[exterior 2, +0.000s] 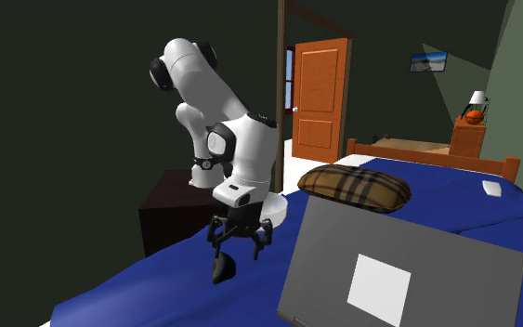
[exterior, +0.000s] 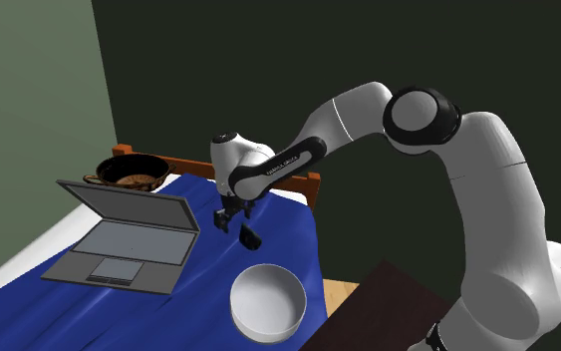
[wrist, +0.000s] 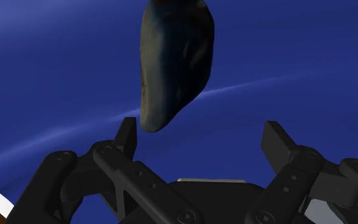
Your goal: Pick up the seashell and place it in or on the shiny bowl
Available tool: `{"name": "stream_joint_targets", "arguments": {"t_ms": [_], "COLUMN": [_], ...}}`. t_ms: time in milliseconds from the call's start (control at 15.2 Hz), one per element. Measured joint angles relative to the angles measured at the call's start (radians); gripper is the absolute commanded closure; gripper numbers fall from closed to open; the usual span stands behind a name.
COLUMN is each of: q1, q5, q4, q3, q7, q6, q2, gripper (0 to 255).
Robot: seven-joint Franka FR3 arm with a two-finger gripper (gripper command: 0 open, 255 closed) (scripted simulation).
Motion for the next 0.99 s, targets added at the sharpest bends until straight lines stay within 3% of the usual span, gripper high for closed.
{"name": "stream_joint_targets", "arguments": {"t_ms": [594,660,990], "q1": [0.008,0.008,0.002], "q5": [-0.02,-0.02,-0.022], "q4": [0.007,0.007,0.0], "q3": [-0.018,-0.018,-0.011], "q7": [0.007,0.007,0.011], "q6": [0.023,0.023,0.033], "q2": [0.031,0.031,0.009], "gripper": [0,255,255]}}
